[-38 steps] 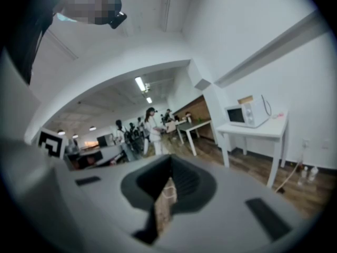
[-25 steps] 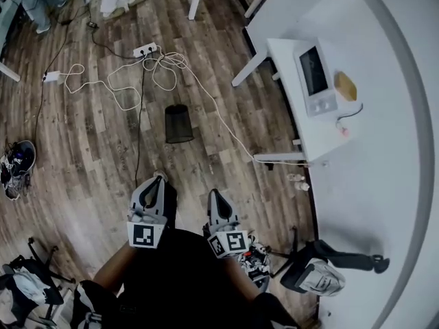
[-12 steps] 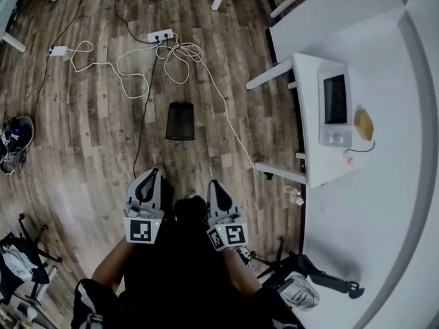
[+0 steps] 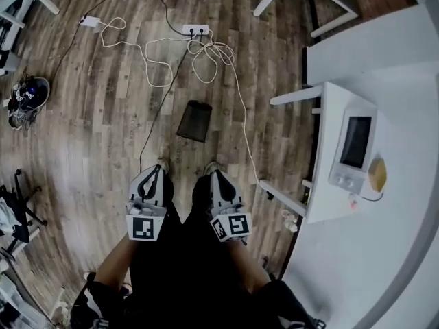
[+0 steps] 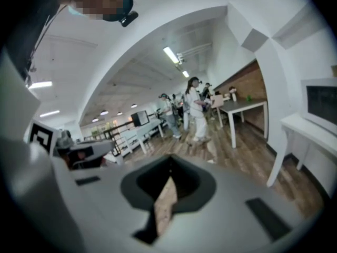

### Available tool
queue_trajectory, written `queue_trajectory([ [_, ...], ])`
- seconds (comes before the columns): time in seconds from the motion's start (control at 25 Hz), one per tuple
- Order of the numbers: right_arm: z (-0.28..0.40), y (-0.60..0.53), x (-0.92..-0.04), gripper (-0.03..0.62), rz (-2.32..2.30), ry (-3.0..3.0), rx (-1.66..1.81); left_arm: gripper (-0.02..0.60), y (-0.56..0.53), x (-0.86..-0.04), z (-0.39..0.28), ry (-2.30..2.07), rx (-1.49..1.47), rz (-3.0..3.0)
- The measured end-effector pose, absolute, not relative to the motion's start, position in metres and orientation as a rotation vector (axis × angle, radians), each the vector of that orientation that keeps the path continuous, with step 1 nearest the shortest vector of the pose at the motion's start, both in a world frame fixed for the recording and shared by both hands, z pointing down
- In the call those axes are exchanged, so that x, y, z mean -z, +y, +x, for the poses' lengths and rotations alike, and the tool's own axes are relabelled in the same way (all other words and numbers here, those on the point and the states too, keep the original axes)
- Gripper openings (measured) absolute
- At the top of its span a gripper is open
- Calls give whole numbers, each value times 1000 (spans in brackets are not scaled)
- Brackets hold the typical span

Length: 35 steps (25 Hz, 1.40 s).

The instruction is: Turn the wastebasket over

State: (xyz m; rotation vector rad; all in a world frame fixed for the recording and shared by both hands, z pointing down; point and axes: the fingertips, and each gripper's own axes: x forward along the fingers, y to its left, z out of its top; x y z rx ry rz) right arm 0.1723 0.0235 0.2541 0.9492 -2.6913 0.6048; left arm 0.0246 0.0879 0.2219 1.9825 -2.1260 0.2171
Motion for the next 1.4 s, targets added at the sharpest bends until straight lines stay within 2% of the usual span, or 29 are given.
queue_trajectory([
  [0.16,174,4,-281,32,812,-2684,-641,32,77,-242,31,-2185,-187,1874],
  [0.28,179,-8,-308,32,733,-2658,-690,32,68,-259,43,-2191,-348,1945],
  [0.44,178,-18,-343,32,661,-2640,-708,32,65,-299,48,-2154,-330,1847],
  [0.6,175,-29,-383,32,673,-2604,-723,32,54,-334,45,-2087,-306,1872],
  [0.76,180,-33,-434,32,711,-2534,-694,35,38,-375,47,-2018,-463,2024],
  [0.84,183,-37,-460,34,717,-2507,-683,37,35,-408,49,-1971,-413,1962],
  [0.92,188,-41,-485,34,713,-2483,-670,77,30,-440,53,-1925,-385,1926],
  [1.08,201,-49,-540,35,702,-2412,-626,115,12,-497,59,-1849,-488,2002],
  [1.4,218,-46,-639,40,642,-2285,-565,140,3,-603,81,-1700,-716,2063],
])
